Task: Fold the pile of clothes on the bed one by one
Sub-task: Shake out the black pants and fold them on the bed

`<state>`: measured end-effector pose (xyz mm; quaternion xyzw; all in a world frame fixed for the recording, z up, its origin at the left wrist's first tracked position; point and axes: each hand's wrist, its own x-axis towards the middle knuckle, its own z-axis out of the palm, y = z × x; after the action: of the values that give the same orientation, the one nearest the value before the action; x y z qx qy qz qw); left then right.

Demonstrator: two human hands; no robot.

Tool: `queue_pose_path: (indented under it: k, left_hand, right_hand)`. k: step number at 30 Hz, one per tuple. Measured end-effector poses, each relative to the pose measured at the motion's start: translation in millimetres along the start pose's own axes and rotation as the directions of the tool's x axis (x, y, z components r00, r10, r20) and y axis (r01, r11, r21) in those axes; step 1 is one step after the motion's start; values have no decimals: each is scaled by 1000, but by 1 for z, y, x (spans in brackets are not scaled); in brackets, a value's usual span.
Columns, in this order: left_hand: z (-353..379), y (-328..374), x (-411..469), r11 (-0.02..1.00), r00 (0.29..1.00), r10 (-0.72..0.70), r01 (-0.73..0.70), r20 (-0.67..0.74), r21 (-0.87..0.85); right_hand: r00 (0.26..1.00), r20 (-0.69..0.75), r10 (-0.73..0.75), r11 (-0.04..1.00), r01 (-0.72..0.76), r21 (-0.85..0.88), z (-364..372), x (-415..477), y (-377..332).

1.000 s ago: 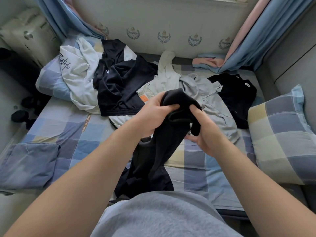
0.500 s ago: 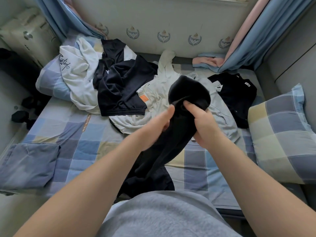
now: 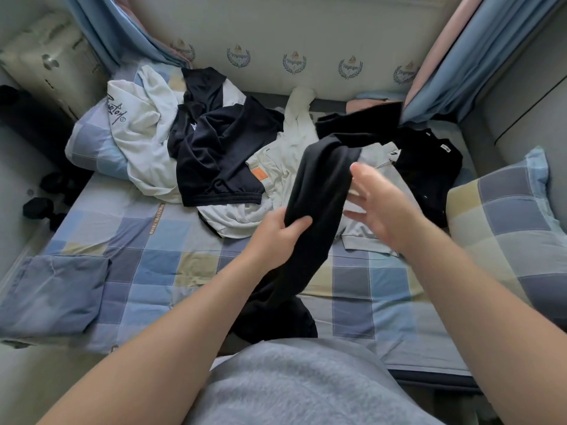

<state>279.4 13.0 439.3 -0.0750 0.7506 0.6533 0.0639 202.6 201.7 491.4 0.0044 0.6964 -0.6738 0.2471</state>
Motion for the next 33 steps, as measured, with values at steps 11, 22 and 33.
queue_pose_path:
  k: [11,22,33]
  left_hand:
    - [-27,100,15,941,979,129,-170,-156,-294]
    - [5,34,-5,991,937,-66,102,344,-87]
    - [-24,26,11,979,980,170,-155,-108,134]
  right_hand:
    - [998,23,50,965,-43,-258,48,-34,80]
    - [926,-173,-336,941,336,-34,16,-29,-9]
    - [884,-404,-236,956,138,-258,-41,-8,-4]
